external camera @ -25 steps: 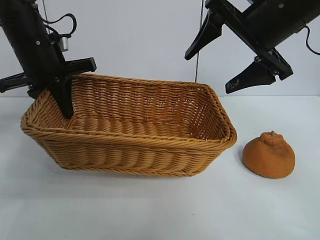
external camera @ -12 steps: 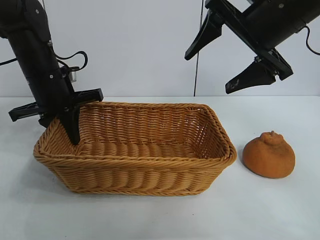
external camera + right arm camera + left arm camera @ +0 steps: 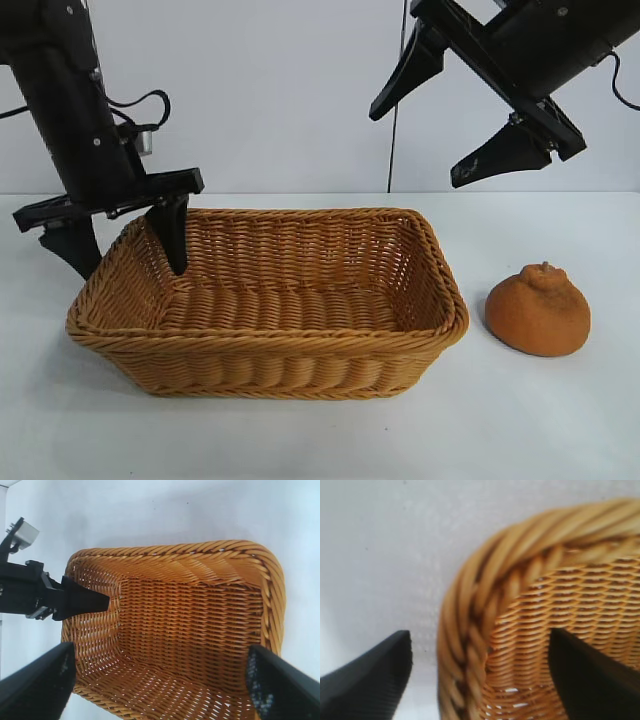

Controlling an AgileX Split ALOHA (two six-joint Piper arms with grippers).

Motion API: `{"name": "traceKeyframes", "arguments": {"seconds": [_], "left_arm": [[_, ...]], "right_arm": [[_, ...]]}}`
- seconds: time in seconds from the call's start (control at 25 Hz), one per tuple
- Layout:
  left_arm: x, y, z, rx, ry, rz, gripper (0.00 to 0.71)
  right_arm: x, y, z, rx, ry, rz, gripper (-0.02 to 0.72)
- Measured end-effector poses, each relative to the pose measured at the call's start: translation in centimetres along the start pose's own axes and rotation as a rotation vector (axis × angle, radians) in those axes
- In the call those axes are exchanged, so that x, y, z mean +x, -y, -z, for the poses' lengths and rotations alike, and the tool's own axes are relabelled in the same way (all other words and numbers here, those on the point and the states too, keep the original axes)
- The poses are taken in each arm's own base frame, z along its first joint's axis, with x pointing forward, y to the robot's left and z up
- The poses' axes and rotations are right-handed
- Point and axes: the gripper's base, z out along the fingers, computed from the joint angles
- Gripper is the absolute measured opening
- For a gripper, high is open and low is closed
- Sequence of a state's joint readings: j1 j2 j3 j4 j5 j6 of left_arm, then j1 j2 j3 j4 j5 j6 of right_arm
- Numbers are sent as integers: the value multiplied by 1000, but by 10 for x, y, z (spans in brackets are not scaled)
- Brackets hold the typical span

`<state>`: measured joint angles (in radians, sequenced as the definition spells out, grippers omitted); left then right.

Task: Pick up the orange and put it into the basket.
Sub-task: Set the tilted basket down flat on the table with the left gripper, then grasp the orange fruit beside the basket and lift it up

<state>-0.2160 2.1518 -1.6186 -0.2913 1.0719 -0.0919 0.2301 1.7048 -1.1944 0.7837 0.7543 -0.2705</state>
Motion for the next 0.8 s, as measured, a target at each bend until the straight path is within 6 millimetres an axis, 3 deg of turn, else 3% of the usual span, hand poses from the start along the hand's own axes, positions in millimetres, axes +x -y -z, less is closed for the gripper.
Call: {"name": "traceKeyframes", "arguments": {"seconds": [0.24,0.4,0.8], "left_arm": [[7,7,62,-62,133,-101,573],[10,0,94,-181,182,-180,574],[1,-84,130,-311,198,-24,574]], "right_arm": [[0,0,0,0,-1,0,631],[0,1,0,7,-3,8,631],[1,1,0,16,-7,19,631]]}}
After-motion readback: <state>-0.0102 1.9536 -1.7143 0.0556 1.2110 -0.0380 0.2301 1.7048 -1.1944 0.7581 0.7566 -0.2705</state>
